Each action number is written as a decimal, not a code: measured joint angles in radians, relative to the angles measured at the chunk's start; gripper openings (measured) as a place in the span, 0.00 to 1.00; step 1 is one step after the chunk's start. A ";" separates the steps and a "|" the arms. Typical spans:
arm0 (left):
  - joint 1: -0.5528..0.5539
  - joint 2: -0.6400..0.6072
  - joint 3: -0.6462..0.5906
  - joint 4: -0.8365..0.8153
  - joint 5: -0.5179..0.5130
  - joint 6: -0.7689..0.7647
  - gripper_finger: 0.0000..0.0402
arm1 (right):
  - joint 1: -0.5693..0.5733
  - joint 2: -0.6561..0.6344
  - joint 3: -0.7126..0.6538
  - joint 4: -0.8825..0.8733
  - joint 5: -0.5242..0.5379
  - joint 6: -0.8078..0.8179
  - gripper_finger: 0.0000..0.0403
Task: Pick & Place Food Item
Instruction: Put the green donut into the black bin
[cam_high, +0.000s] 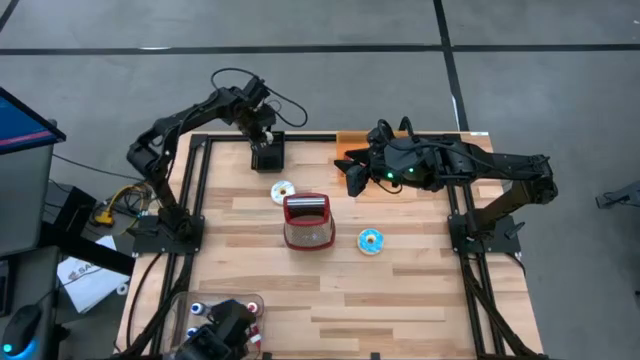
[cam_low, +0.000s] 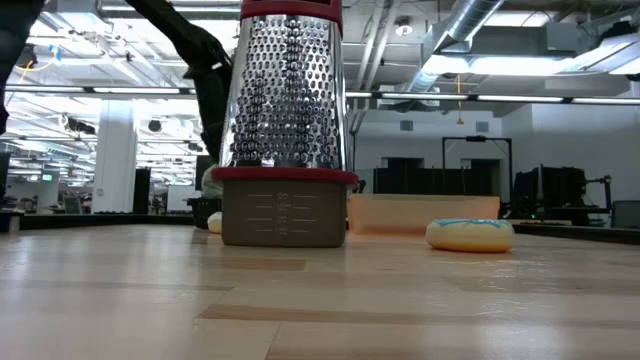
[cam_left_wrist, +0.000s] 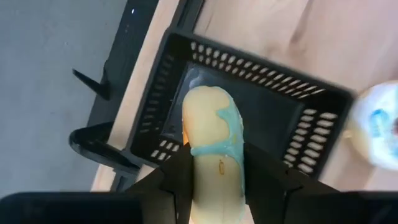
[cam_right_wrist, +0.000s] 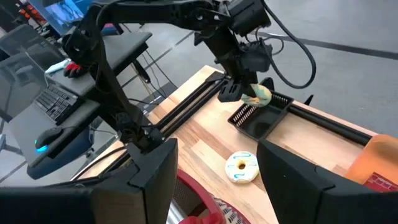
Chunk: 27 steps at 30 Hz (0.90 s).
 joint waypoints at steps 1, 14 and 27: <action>0.002 0.013 0.005 0.003 -0.005 0.010 0.28 | 0.000 0.000 0.000 0.000 0.001 0.004 0.52; 0.015 0.110 0.044 0.024 0.033 0.024 0.28 | -0.001 0.000 0.000 -0.017 0.018 0.026 0.52; -0.021 0.110 0.044 0.032 0.096 0.000 0.28 | -0.001 0.000 0.000 -0.037 0.044 0.031 0.52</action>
